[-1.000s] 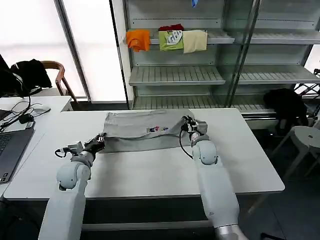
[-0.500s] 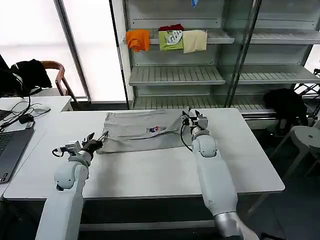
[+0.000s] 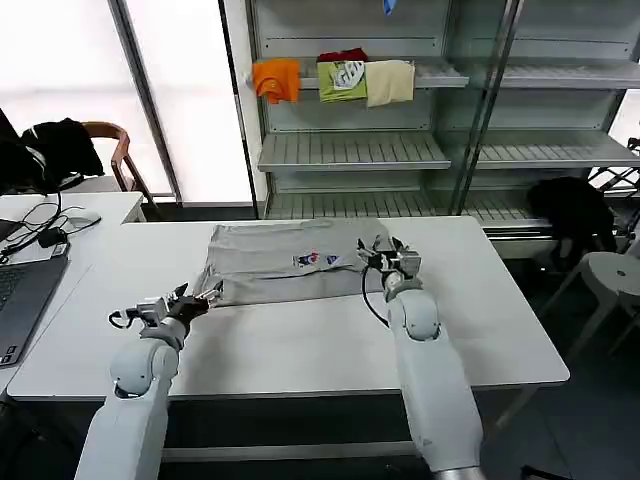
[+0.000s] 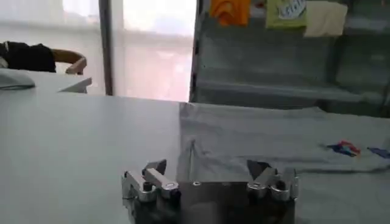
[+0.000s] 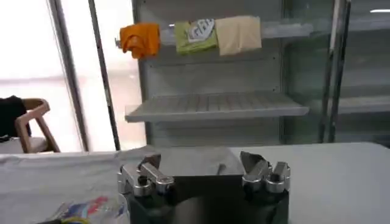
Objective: Fold and organize the clothes.
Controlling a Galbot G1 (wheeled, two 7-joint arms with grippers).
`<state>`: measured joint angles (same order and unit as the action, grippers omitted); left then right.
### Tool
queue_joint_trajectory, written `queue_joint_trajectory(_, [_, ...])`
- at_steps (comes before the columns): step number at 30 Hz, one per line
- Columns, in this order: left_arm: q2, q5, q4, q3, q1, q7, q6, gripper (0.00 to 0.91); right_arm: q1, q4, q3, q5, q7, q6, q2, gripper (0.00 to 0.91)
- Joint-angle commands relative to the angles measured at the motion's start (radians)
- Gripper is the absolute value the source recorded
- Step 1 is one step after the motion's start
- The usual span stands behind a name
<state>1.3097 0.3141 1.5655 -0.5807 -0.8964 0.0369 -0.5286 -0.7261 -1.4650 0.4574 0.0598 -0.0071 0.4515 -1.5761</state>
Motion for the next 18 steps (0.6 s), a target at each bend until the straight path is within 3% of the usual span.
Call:
queue_joint_trajectory(1, [0.001,-0.04,0.03,-0.001,-0.029,-0.003,-0.024,0.907,-0.108,-0.103,0.007,0.006,0.003,0.039,0.069,0.907])
queue_joint_trajectory(9, [0.0,-0.04,0.04,-0.004,-0.036,-0.003,-0.024,0.907,-0.126,-0.121,0.026,0.037,0.018,0.062,0.11,0.907])
queue_joint_trajectory(11, [0.0,-0.04,0.037,-0.004,-0.036,-0.002,-0.025,0.907,-0.128,-0.116,0.023,0.04,0.019,0.065,0.116,0.867])
queue_joint_trajectory(15, [0.0,-0.04,0.034,-0.004,-0.033,-0.002,-0.026,0.907,-0.127,-0.096,0.018,0.033,0.023,0.068,0.112,0.645])
queue_joint_trajectory(18, [-0.001,-0.04,0.03,-0.005,-0.033,-0.001,-0.027,0.907,-0.123,-0.07,0.01,0.03,0.028,0.065,0.11,0.212])
